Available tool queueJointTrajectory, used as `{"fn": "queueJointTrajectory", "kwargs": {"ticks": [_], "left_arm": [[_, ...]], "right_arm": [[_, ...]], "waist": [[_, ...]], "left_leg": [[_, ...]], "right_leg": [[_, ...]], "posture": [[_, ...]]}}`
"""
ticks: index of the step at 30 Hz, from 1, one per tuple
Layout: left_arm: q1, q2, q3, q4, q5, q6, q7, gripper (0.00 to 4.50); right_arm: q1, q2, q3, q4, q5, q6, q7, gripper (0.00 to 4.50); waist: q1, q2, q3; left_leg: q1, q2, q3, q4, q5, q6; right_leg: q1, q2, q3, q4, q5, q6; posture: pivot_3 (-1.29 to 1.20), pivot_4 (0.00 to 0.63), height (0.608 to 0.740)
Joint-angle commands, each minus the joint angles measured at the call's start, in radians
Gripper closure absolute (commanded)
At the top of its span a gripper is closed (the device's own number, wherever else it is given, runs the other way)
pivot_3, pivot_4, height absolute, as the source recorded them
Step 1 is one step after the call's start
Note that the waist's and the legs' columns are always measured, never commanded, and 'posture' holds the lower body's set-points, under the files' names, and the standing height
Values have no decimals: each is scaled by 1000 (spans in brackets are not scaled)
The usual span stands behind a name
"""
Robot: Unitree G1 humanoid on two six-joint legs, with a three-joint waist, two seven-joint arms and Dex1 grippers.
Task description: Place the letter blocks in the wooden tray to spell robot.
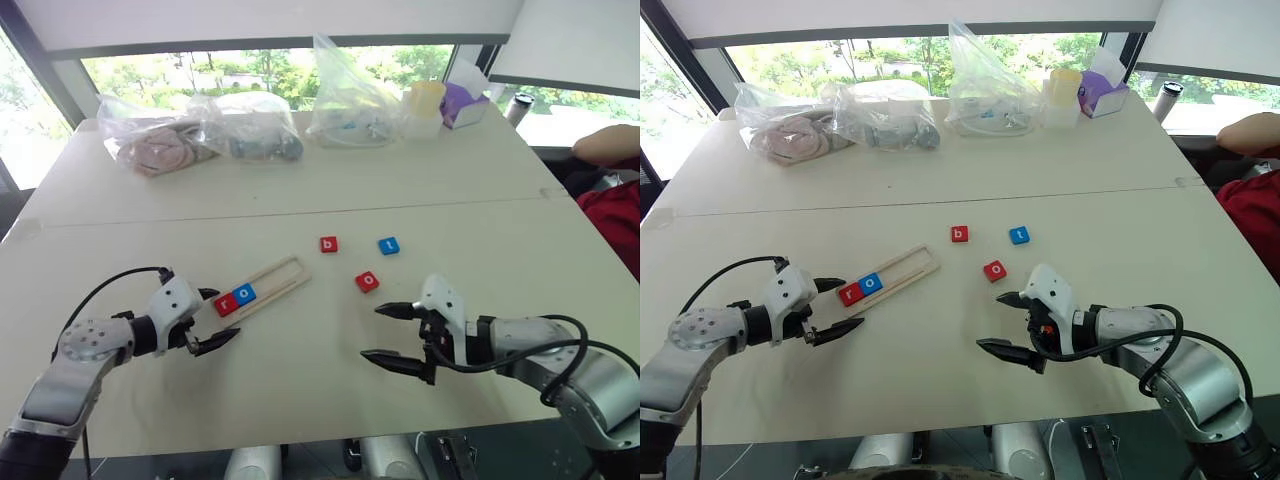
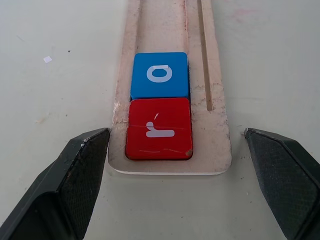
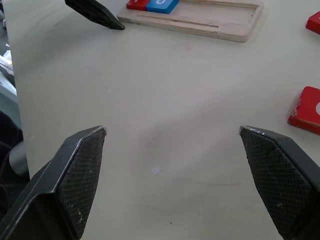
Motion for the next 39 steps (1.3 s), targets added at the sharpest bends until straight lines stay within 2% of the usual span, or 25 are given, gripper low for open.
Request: {"fn": "queueJointTrajectory", "kwargs": {"ticks": [1,3,6,13,16,22,28,34,36,37,39], "left_arm": [[16,1,-16,46,21,28,-2,808],[5,3,-17,58,21,20,-10,1350],[-26,3,-10,72,-1,31,-30,1347],[-205,103,-83,184,19,-145,-300,1347],[-294,118,-125,268,45,-207,-383,1347],[-464,39,-213,452,86,-372,-507,1347],[-536,-36,-254,592,122,-517,-552,1347],[-578,-57,-272,686,159,-599,-570,1347],[-584,-61,-272,703,162,-612,-568,291],[-584,-60,-275,705,158,-607,-577,25],[-577,-59,-272,699,157,-602,-568,25]], "right_arm": [[5,-13,-11,-24,6,-17,16,55],[4,-16,-14,-26,5,-14,16,55],[-1,-16,-19,-26,8,-9,9,55],[-27,-24,-28,28,-5,-17,20,55],[-36,-26,-33,46,-9,-20,20,55],[-48,-18,-19,45,-18,-13,-1,55],[-48,-5,-24,23,-4,17,-28,55],[-53,6,-23,17,-7,31,-42,55],[-56,9,-24,17,-7,34,-45,55],[-57,10,-25,16,-7,36,-46,55],[-54,8,-26,12,-12,38,-52,55]], "waist": [[0,0,0],[1,0,0],[1,0,0],[2,0,0],[5,0,0],[6,-1,0],[4,-1,1],[5,-1,0],[5,-1,0],[5,-1,0],[5,0,0]], "left_leg": [[0,0,0,0,0,0],[0,0,0,0,0,0],[1,0,0,1,0,0],[-1,0,0,4,0,0],[-5,-1,0,4,0,0],[-6,-1,0,4,-2,4],[-6,-1,0,4,-2,4],[-5,-1,0,5,-2,4],[-5,-1,0,5,-2,4],[-4,-1,0,5,-2,4],[-4,-1,-1,6,-2,4]], "right_leg": [[0,0,0,0,0,0],[0,0,0,0,0,0],[1,0,0,0,0,0],[0,0,-1,0,0,0],[-2,0,0,-1,0,0],[-3,0,0,0,1,0],[-3,1,0,1,1,0],[-2,1,0,1,1,1],[-2,1,0,1,1,1],[-1,1,0,1,1,1],[-1,1,0,1,1,1]], "posture": [[0,150,740],[0,150,740],[0,150,740],[0,150,740],[0,150,740],[0,150,740],[0,150,740],[0,150,740],[0,150,740],[0,150,740],[0,150,740]]}}
